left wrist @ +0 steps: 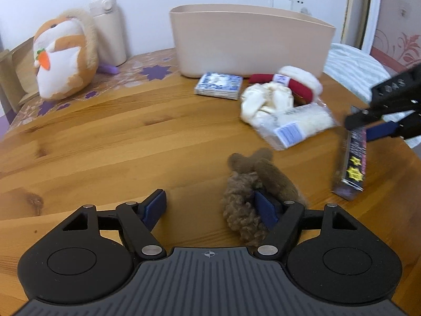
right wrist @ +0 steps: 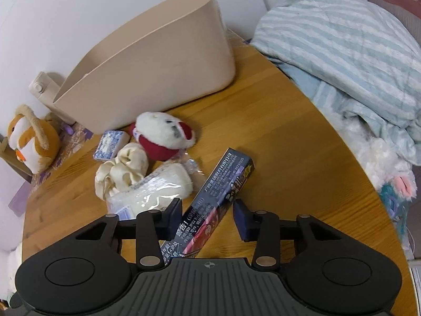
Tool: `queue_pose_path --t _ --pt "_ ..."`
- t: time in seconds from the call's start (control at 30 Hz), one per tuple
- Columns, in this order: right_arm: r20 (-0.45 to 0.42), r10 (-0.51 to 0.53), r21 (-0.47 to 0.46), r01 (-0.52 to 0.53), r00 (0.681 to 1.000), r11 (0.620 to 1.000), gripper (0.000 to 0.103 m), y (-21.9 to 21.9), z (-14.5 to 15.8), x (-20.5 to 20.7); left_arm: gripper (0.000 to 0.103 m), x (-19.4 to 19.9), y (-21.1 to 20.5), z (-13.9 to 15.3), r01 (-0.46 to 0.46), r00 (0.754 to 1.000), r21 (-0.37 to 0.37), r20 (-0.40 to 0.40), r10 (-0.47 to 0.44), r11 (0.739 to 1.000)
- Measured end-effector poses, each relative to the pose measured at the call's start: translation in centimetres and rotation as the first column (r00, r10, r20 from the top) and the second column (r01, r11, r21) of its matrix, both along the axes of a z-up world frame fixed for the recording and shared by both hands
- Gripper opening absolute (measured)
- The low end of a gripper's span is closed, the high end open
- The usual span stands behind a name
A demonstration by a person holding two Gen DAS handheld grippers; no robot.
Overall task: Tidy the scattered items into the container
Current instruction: 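Grasp the brown plush reindeer with the left gripper while the right grasps the purple-black candy box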
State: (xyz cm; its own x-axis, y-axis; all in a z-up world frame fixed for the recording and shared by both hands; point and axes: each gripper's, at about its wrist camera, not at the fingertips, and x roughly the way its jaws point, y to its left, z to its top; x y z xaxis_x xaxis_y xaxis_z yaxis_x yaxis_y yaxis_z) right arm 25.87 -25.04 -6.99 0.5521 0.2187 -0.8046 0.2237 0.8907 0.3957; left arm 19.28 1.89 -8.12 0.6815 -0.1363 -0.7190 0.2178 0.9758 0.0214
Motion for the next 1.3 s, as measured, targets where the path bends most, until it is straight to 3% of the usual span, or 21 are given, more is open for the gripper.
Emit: queue_pose_path --t 0.2,0.3,0.37,0.43,0.53,0.73,0.87,1.3 --pt "0.002 0.046 -0.015 -0.046 0.999 0.999 0.055 2.3 0.2 -1.1 0.075 0.9 -0.5 -0.1 0.01 1.0 -0.004 0.0 -0.01 1.0" --pt "0.001 0.078 -0.07 -0.078 0.997 0.995 0.06 4.3 0.3 -1.4 0.072 1.0 -1.0 -0.1 0.01 1.0 -0.012 -0.001 -0.01 1.0" --pt "0.002 0.096 -0.108 -0.095 0.995 0.99 0.061 5.3 0.0 -1.4 0.064 1.0 -1.3 0.0 0.028 1.0 -0.016 0.003 -0.028 0.999" --pt "0.01 0.102 -0.144 -0.1 0.995 0.985 0.06 5.8 -0.1 -1.4 0.047 1.0 -1.7 0.1 0.065 0.998 -0.018 0.008 -0.065 0.998" --pt "0.012 0.119 -0.178 -0.115 0.993 0.977 0.046 6.1 0.0 -1.5 0.027 1.0 -2.2 0.2 0.102 0.995 -0.024 0.008 -0.102 0.994" --pt "0.025 0.122 -0.147 -0.117 0.992 0.982 0.033 5.0 0.0 -2.1 0.011 0.6 -2.4 0.1 0.092 0.996 -0.041 0.022 -0.091 0.995" --pt "0.051 0.1 -0.159 -0.091 0.994 0.983 0.024 4.1 0.2 -2.9 0.01 0.2 -2.4 0.0 0.054 0.998 -0.052 0.038 -0.052 0.997" --pt "0.118 0.087 -0.122 -0.073 0.989 0.99 0.022 2.7 0.8 -4.2 0.009 -0.3 -1.6 0.5 0.003 0.999 -0.105 0.033 0.0 0.994"
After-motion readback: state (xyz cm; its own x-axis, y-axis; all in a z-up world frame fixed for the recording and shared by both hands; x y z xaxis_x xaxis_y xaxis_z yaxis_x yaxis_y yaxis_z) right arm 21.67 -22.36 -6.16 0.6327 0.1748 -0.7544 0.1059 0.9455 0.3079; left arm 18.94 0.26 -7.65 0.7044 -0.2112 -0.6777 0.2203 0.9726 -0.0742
